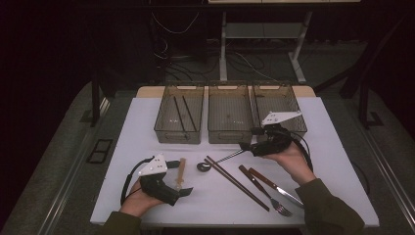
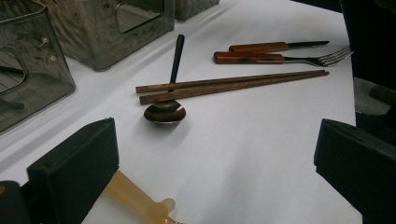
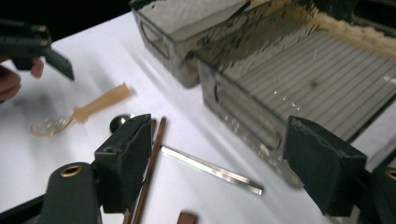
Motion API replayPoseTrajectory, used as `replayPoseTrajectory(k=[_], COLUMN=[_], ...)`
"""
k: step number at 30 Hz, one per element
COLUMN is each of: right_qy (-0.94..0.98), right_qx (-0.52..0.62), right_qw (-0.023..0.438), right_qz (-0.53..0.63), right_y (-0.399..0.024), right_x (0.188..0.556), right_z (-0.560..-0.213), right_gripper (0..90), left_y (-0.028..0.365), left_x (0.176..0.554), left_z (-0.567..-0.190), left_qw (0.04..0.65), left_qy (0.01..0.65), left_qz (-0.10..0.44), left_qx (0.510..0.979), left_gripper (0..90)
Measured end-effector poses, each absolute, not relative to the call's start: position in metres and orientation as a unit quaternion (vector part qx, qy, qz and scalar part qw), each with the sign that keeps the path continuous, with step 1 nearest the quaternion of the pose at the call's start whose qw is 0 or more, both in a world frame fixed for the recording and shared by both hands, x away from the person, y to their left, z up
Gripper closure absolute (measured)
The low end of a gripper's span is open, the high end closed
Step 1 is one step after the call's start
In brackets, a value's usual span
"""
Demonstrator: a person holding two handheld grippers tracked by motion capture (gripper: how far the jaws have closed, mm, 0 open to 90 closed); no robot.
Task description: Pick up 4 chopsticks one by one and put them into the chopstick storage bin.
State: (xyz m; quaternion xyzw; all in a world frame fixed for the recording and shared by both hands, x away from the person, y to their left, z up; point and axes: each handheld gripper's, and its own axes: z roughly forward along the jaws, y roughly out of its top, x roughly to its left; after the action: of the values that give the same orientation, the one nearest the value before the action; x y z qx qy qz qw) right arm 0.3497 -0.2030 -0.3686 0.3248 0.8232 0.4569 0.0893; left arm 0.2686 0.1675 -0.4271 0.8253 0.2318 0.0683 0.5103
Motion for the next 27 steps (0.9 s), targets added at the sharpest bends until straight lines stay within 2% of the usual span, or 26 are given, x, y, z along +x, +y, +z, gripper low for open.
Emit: replayPoseTrajectory(k=[9,27], right_qy=[0.827,0.853], right_qx=[0.329,0.323], right_qw=[0.073,0.039], right_qz=[0.451,0.408], right_y=[-0.219,-0.227], right_x=[0.327,0.282], right_z=[-0.388,-0.414], right_gripper=[25.7,50.2], left_y=[0.167,0.167], left_x=[0.269,0.268], left_z=[-0.427,-0.427], left_qw=[0.506,0.506], left_qy=[0.231,0.231], left_qz=[0.070,0.072], left_qx=[0.828,0.828], left_gripper=[0.0,0.0])
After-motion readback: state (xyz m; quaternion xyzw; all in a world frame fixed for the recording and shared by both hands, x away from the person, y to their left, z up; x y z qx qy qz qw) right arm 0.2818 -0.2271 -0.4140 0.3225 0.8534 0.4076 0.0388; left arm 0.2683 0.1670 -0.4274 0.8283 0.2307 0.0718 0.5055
